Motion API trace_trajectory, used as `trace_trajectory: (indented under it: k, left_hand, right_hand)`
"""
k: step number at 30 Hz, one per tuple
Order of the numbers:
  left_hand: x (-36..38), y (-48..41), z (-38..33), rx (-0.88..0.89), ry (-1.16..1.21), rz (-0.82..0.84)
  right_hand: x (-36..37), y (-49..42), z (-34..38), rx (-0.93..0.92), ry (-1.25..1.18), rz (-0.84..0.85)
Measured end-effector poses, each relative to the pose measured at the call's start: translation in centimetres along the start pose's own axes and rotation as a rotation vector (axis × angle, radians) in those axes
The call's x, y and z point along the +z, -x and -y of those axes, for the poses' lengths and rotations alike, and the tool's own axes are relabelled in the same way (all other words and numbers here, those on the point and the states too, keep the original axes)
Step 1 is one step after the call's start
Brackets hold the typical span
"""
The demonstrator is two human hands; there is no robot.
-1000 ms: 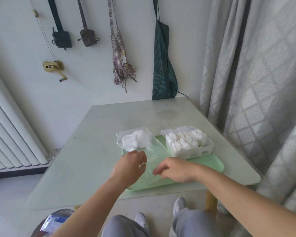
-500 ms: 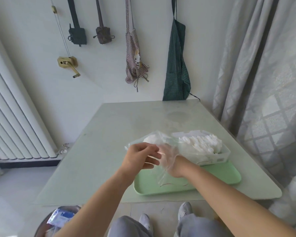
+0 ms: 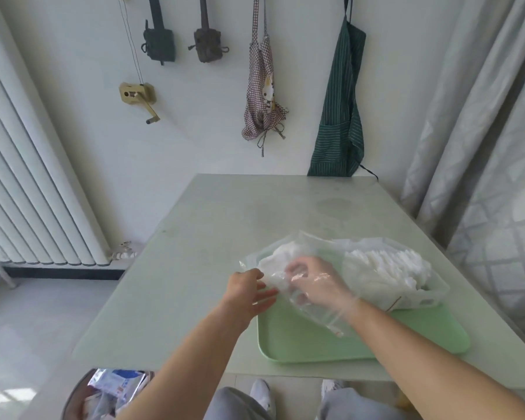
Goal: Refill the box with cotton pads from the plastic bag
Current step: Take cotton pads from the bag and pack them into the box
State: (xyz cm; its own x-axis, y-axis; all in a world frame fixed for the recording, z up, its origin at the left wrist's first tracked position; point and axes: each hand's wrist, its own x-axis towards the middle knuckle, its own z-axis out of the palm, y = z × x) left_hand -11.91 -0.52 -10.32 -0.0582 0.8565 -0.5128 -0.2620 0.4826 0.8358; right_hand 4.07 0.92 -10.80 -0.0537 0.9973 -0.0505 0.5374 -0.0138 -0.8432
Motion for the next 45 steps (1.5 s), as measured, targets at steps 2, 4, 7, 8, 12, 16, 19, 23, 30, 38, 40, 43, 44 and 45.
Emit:
trace_trajectory:
  k: [2,4,7,8,12,16,19,23,30,38,40,43,44,45]
  left_hand:
    - [0.1,-0.2,0.0,0.005,-0.011,-0.026]
    - [0.0,-0.6,0.0,-0.006,0.025,-0.038]
    - [-0.3,-1.2,-0.1,-0.059,0.116,-0.016]
    - [-0.4,-1.3,-0.2,-0.078,0.142,-0.002]
    - [-0.5,-1.8,-0.1,-0.103,0.189,0.022]
    - [-0.6,-2.1,0.0,-0.057,0.178,0.014]
    - [-0.4,-2.2,0.1,0.001,0.187,0.038]
    - [-0.1,-2.0,0.1,0.015,0.170,0.063]
    - [-0.5,-1.9,0.0,0.003,0.229,0.065]
    - [-0.9,-2.3,-0.3,-0.030,0.259,0.061]
    - [-0.9,-2.4,-0.2,-0.041,0.259,0.056]
    - [-1.1,-2.6,-0.2,-0.055,0.262,0.050]
    - [-1.1,-2.6,-0.1,-0.058,0.268,0.051]
    - [-1.2,-2.7,-0.1,-0.060,0.276,0.054]
  right_hand:
    - [-0.2,-0.2,0.4,-0.123,0.318,-0.043]
    - [-0.1,-0.4,0.7,-0.211,0.421,-0.068]
    - [0.5,-0.8,1.1,-0.203,0.150,-0.111]
    - [0.6,-0.6,1.7,-0.146,-0.066,-0.106]
    - [0.7,-1.1,1.8,-0.073,-0.152,-0.065]
    - [0.6,-1.5,1.4,-0.236,0.085,-0.059]
    - [0.1,-1.6,1.1,-0.246,0.085,0.033]
    - [-0.6,-1.0,1.2,-0.232,0.081,0.224]
    - [-0.9,-1.2,-0.1,-0.284,0.283,0.180]
    - [-1.5,-1.7,1.4,-0.250,0.617,0.274]
    - [-1.6,-1.7,1.3,-0.290,0.687,0.285]
    - [-1.8,-1.7,1.8,-0.234,0.742,0.252]
    - [-1.9,-1.6,1.9,-0.194,0.710,0.255]
    - [-1.9,-1.4,1.9,-0.186,0.701,0.258]
